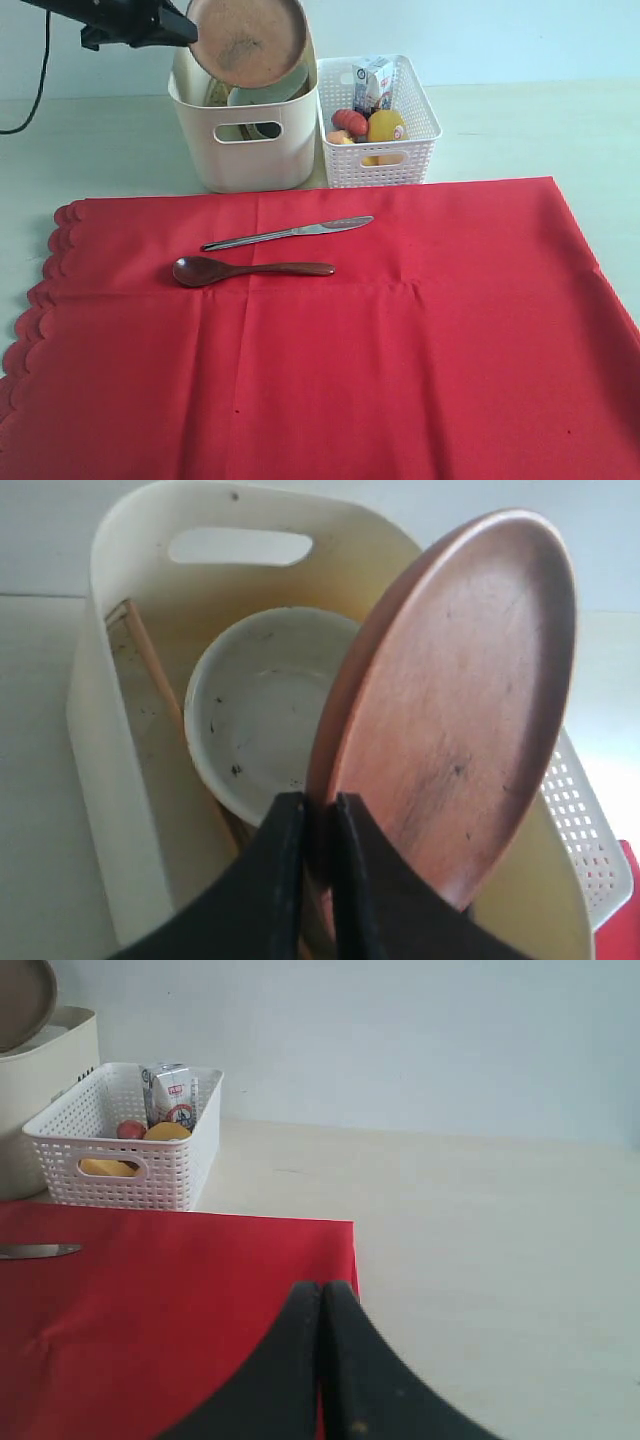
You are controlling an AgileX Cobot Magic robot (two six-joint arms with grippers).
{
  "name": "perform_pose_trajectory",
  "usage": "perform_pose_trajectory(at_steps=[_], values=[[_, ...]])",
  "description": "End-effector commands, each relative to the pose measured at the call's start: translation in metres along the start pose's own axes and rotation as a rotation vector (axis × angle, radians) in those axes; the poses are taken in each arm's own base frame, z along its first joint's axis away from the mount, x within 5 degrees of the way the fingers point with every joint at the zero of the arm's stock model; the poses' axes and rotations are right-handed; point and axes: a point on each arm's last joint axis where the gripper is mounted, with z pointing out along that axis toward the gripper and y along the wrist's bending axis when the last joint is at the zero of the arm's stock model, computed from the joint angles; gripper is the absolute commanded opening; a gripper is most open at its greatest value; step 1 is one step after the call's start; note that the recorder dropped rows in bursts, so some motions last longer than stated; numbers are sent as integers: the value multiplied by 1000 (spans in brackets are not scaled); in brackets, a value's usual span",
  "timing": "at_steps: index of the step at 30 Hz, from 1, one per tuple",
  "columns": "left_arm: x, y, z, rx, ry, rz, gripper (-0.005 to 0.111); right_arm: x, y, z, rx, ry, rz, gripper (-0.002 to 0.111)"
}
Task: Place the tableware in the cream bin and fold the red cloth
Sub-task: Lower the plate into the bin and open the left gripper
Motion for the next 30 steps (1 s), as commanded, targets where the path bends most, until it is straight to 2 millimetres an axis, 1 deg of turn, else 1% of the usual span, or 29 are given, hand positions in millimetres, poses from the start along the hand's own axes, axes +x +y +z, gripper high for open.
perform_pose_trajectory(at_steps=[1,4,7,9,12,14,19,24,30], values=[[1,3,7,1,-5,-11,0,0,0,0,8,-11,1,0],[3,5,8,-15,14,11,2,0,0,0,8,-11,1,0],[5,6,8,-24,41,32,16,0,0,0,8,-11,1,0],[7,6,8,-25,59,40,28,0,0,0,8,-11,1,0],[8,6,7,-20,68,40,42,0,0,0,7,-12,4,0],[6,4,5,-19,63,44,46,0,0,0,7,-12,4,0],[-2,-10,-11,-7,36,67,46,0,0,0,7,-12,4,0],[-12,-29,-39,-13,20,154,46,0,0,0,7,-12,4,0],[-14,-54,-72,13,64,288,46,0,0,0,7,-12,4,0]])
